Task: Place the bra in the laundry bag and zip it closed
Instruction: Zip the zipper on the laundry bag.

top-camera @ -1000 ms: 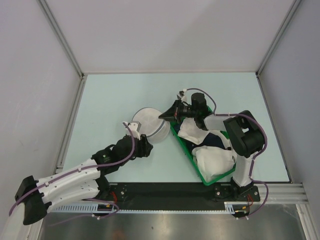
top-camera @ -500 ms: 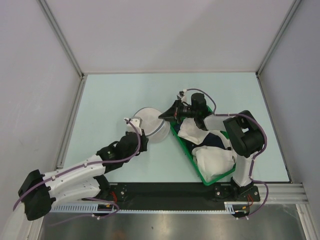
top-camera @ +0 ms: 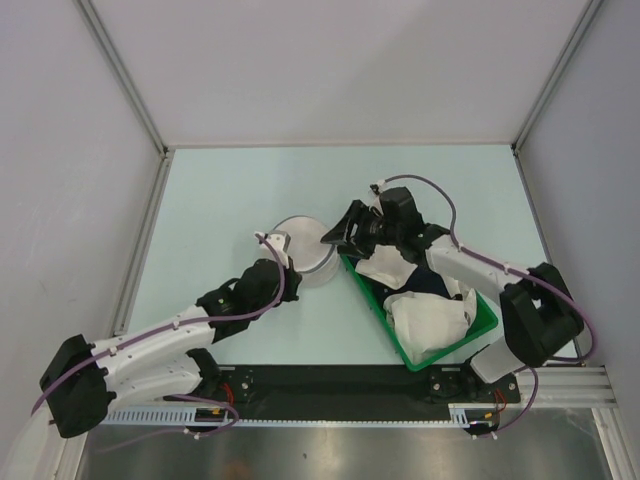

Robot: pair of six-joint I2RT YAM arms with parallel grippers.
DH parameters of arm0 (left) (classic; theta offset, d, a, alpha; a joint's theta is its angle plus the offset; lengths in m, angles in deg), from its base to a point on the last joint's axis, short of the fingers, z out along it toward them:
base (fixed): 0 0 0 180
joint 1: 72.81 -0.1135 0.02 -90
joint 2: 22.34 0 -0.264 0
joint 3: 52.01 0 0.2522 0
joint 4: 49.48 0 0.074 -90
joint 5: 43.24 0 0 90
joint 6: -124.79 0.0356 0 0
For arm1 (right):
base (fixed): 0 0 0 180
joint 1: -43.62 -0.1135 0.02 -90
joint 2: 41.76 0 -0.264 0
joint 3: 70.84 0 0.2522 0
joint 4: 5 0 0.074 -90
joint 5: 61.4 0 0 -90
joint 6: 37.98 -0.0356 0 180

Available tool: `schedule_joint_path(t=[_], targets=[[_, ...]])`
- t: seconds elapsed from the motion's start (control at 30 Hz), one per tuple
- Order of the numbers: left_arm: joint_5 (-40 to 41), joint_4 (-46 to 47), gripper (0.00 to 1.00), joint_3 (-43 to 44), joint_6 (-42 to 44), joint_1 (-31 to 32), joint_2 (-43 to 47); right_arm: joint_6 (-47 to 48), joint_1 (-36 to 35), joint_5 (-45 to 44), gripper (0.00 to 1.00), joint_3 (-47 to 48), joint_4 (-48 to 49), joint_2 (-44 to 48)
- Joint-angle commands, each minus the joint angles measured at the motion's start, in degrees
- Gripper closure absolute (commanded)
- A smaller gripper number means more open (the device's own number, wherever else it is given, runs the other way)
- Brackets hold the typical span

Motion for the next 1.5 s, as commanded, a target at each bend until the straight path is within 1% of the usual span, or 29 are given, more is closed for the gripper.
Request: schedule_joint_path(t=[0.0,0.07,0.17,0.27,0.37,0.47,0.5,0.57,0.6,0.67,0.7,0.73,0.77,0.8,0.87,0.9,1.07,1.1,1.13,1.17,1.2,1.23,1.27,1.3,1.33,1.37,1.4,1.43,1.47], targets=[[-3.9,2.4,1.00,1.9,0.6,-0.3,1.5,2.2,-2.8,-9.0,0.37,-2.8,-8.6,5.3],[-4.5,1.9,1.00,1.8,0.3,-0.3,2.0,-1.3,-5.7,-8.8,0.37,-4.2,-3.4,6.1],[-4.2,1.5,1.00,1.3,0.0,-0.4,2.7,-4.9,-7.9,-10.9,0.38,-4.2,-2.4,5.7],[-4.6,0.4,1.00,1.9,0.0,-0.4,2.6,-6.8,-9.5,-15.6,0.40,-6.7,-2.0,8.0],[-6.4,0.6,1.00,2.0,0.3,-0.4,3.1,-7.0,-10.1,-16.3,0.45,-8.6,2.3,7.8],[-6.1,-1.2,1.00,2.1,-0.4,-0.4,3.5,-4.7,-9.3,-18.8,0.69,-7.6,3.6,6.5],[-4.8,-2.0,1.00,2.1,-0.7,-0.4,3.9,-2.8,-8.5,-18.4,0.86,-7.1,3.6,4.9],[-3.0,-4.9,1.00,1.7,-1.8,-0.7,5.0,-0.5,-5.0,-13.1,0.97,-6.2,7.2,3.5],[-2.0,-5.9,1.00,1.4,-2.3,-1.6,5.4,2.3,-3.9,-11.5,1.00,-5.9,8.8,1.6],[0.4,-10.3,1.00,1.1,-4.5,-3.8,6.1,7.5,-0.3,-4.6,1.00,-1.4,9.3,-1.9],[0.9,-11.4,1.00,1.1,-5.0,-6.6,6.3,13.0,0.5,2.3,1.00,1.4,7.7,-4.0],[2.2,-13.4,1.00,0.7,-6.1,-8.1,6.7,14.7,2.3,5.4,1.00,5.0,7.6,-8.0],[2.9,-14.4,1.00,0.6,-6.7,-10.4,6.8,15.9,3.0,7.0,1.00,6.4,7.7,-9.1],[3.8,-15.2,1.00,0.6,-7.6,-11.4,7.2,18.5,3.4,10.9,1.00,7.7,7.9,-11.7],[5.5,-16.0,1.00,0.5,-7.5,-13.3,7.7,19.5,4.5,13.3,1.00,11.4,7.3,-13.5],[5.7,-16.1,1.00,0.5,-7.4,-13.9,7.6,19.9,4.6,16.3,1.00,12.5,6.7,-14.6],[3.1,-13.8,1.00,1.4,-4.3,-15.4,4.4,22.2,4.3,17.7,1.00,18.6,4.2,-19.5],[3.0,-14.6,1.00,2.6,-4.4,-15.4,3.7,23.0,4.4,16.9,0.99,19.3,1.4,-19.7],[1.9,-15.3,0.99,3.5,-4.5,-15.7,2.7,25.2,4.4,15.3,0.83,20.2,-1.1,-19.3],[1.4,-16.1,0.95,4.4,-4.7,-15.6,2.2,26.5,4.2,9.9,0.72,21.7,-7.3,-18.7],[1.2,-18.2,0.86,6.4,-5.1,-15.7,2.3,27.5,4.1,6.7,0.60,22.3,-10.2,-17.8],[-0.1,-18.8,0.63,7.3,-5.1,-15.7,2.7,29.3,4.1,3.3,0.43,23.2,-13.7,-16.1],[-0.3,-20.4,0.54,8.9,-5.2,-15.7,4.1,30.3,3.8,-3.3,0.37,24.8,-20.1,-15.1],[-0.5,-20.9,0.47,9.5,-5.3,-15.7,5.0,31.2,3.4,-6.6,0.32,25.8,-23.1,-14.0],[-1.0,-21.3,0.41,10.2,-5.4,-15.7,6.1,32.9,3.1,-13.2,0.23,26.8,-29.4,-12.5],[-1.3,-23.0,0.32,11.7,-5.7,-15.6,7.7,33.4,2.1,-16.7,0.20,28.9,-32.4,-11.8],[-1.8,-23.6,0.04,12.4,-5.6,-15.5,8.4,34.0,1.6,-19.8,0.01,29.5,-35.2,-11.0],[-2.4,-24.0,0.00,13.0,-5.5,-15.5,8.9,34.6,0.9,-25.5,0.00,29.8,-38.6,-8.4],[-4.8,-24.1,0.01,13.8,-5.0,-15.5,10.0,34.9,-0.7,-27.9,0.00,29.7,-39.7,-7.0]])
